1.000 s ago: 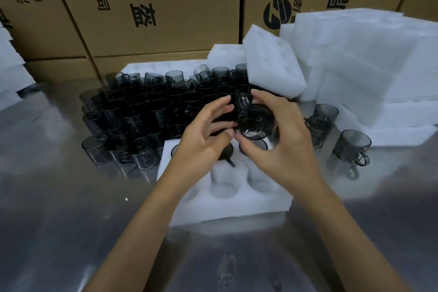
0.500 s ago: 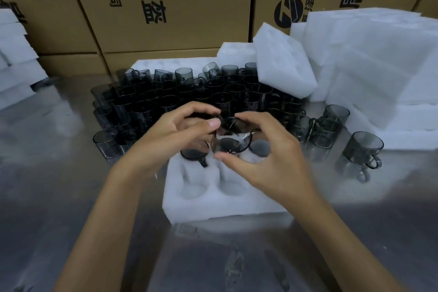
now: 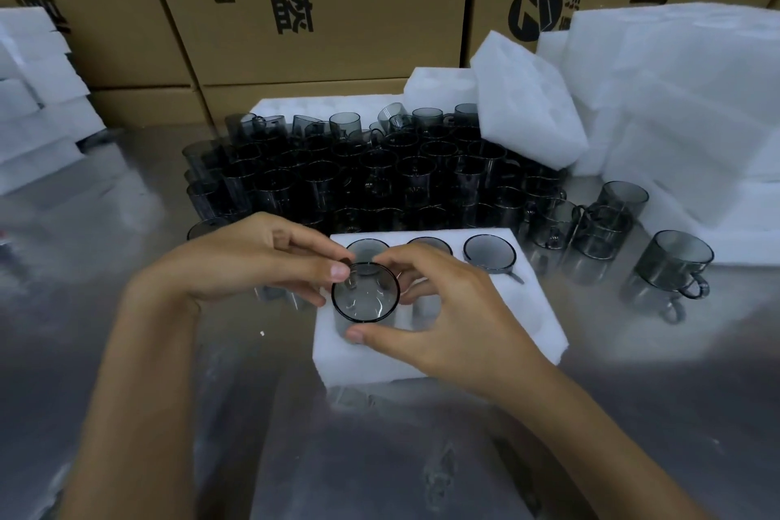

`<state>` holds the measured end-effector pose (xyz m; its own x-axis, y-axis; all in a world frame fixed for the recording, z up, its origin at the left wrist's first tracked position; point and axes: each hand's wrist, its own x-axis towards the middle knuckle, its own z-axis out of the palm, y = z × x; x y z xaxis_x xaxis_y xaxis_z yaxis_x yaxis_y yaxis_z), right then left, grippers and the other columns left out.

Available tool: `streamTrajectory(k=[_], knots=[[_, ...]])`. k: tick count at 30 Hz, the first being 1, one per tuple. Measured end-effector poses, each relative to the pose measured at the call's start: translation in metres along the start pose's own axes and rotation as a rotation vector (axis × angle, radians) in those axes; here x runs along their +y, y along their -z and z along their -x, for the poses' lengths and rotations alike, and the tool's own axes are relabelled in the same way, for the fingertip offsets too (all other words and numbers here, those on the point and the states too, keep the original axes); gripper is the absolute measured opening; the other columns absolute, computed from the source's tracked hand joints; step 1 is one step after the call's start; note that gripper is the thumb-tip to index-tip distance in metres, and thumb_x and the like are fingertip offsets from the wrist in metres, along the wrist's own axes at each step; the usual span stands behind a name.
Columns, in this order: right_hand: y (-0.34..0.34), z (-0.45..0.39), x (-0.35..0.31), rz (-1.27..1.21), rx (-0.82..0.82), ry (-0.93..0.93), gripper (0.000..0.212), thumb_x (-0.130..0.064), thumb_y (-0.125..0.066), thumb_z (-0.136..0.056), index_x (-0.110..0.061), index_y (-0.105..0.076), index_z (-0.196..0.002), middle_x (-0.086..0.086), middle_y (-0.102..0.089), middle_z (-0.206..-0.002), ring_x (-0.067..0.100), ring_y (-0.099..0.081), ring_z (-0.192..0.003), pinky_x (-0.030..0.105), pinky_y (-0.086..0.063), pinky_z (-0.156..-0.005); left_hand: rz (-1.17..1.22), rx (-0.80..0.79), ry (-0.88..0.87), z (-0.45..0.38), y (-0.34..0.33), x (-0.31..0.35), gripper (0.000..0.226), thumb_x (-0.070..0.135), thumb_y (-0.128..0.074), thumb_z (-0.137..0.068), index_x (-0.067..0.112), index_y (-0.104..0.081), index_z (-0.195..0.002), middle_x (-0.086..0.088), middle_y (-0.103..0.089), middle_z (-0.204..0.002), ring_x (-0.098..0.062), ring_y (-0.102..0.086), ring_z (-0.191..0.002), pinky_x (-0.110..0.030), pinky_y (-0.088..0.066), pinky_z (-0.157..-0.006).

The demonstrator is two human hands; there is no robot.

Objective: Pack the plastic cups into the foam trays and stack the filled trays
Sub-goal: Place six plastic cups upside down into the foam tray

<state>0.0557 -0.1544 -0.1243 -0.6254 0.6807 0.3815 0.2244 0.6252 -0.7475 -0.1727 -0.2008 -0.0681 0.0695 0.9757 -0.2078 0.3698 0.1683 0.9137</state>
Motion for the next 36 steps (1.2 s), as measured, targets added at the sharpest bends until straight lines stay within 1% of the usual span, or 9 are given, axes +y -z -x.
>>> streamTrajectory(k=[4, 9, 13, 16, 19, 23, 31, 34, 36], knots=[[-0.002, 0.000, 0.000, 0.046, -0.040, -0.031, 0.054, -0.056, -0.084, -0.067, -0.037, -0.060, -0.112, -0.019, -0.062, -0.104, 0.006, -0.057, -0.103, 0.027, -0.050, -0.086, -0.067, 0.002, 0.018, -0.001, 0.001, -0.001, 0.045, 0.034, -0.082, -0.064, 0.020, -0.079, -0.107, -0.003, -0.076, -0.107, -0.021, -0.074, -0.095, -0.019, -0.057, -0.074], [0.002, 0.001, 0.001, 0.119, -0.053, -0.028, 0.053, -0.065, -0.078, -0.064, -0.040, -0.059, -0.107, -0.028, -0.057, -0.102, -0.003, -0.049, -0.109, 0.012, -0.040, -0.087, -0.085, 0.017, 0.031, -0.003, 0.002, -0.004, 0.048, 0.041, -0.090, -0.064, 0.031, -0.076, -0.108, 0.000, -0.071, -0.098, -0.017, -0.068, -0.081, -0.022, -0.054, -0.066], [0.008, -0.001, 0.001, 0.242, -0.013, 0.076, 0.061, -0.073, -0.064, -0.072, -0.030, -0.070, -0.116, -0.022, -0.063, -0.109, 0.002, -0.048, -0.114, 0.023, -0.038, -0.100, -0.063, 0.040, 0.072, -0.005, 0.005, -0.010, 0.075, 0.047, -0.091, -0.051, 0.030, -0.063, -0.118, -0.003, -0.066, -0.093, -0.015, -0.063, -0.078, -0.027, -0.052, -0.061], [0.012, -0.002, 0.002, 0.379, -0.006, 0.118, 0.063, -0.075, -0.052, -0.079, -0.032, -0.072, -0.121, -0.021, -0.063, -0.120, 0.006, -0.047, -0.119, 0.032, -0.036, -0.103, -0.072, 0.034, 0.122, -0.006, 0.005, -0.011, 0.083, 0.046, -0.094, -0.052, 0.035, -0.057, -0.126, -0.005, -0.065, -0.097, -0.013, -0.064, -0.077, -0.027, -0.052, -0.061], [0.012, -0.003, 0.006, 0.400, -0.037, 0.115, 0.063, -0.076, -0.048, -0.081, -0.036, -0.069, -0.125, -0.021, -0.060, -0.129, 0.005, -0.043, -0.124, 0.027, -0.030, -0.104, -0.070, 0.008, 0.182, -0.006, 0.004, -0.010, 0.089, 0.039, -0.090, -0.056, 0.035, -0.050, -0.135, -0.007, -0.065, -0.098, -0.014, -0.065, -0.078, -0.028, -0.054, -0.061], [0.012, -0.003, 0.012, 0.444, -0.110, 0.088, 0.064, -0.078, -0.040, -0.082, -0.042, -0.064, -0.130, -0.018, -0.055, -0.141, 0.002, -0.034, -0.131, 0.018, -0.019, -0.101, -0.091, -0.048, 0.254, -0.005, 0.002, -0.010, 0.096, 0.033, -0.085, -0.062, 0.036, -0.038, -0.145, -0.001, -0.069, -0.087, -0.011, -0.066, -0.077, -0.029, -0.053, -0.060], [0.010, -0.004, 0.016, 0.594, -0.209, 0.089, 0.072, -0.081, -0.027, -0.082, -0.044, -0.059, -0.134, -0.014, -0.046, -0.152, 0.008, -0.026, -0.141, 0.025, -0.014, -0.097, -0.104, -0.048, 0.332, -0.016, -0.004, -0.014, 0.130, 0.026, -0.087, -0.058, 0.043, -0.002, -0.155, 0.001, -0.068, -0.072, -0.011, -0.069, -0.069, -0.027, -0.053, -0.057], [0.010, -0.005, 0.017, 0.564, -0.209, 0.077, 0.071, -0.082, -0.030, -0.081, -0.045, -0.059, -0.134, -0.016, -0.044, -0.152, 0.006, -0.024, -0.141, 0.025, -0.014, -0.097, -0.117, -0.046, 0.328, -0.018, -0.002, -0.015, 0.131, 0.028, -0.088, -0.057, 0.043, -0.003, -0.155, 0.001, -0.069, -0.074, -0.011, -0.069, -0.069, -0.027, -0.053, -0.057], [0.010, -0.005, 0.018, 0.544, -0.211, 0.077, 0.070, -0.081, -0.032, -0.081, -0.045, -0.058, -0.135, -0.016, -0.043, -0.153, 0.005, -0.022, -0.142, 0.025, -0.014, -0.100, -0.149, -0.057, 0.316, -0.015, -0.001, -0.015, 0.126, 0.034, -0.092, -0.057, 0.045, -0.012, -0.153, 0.000, -0.069, -0.075, -0.012, -0.068, -0.071, -0.027, -0.053, -0.057]])
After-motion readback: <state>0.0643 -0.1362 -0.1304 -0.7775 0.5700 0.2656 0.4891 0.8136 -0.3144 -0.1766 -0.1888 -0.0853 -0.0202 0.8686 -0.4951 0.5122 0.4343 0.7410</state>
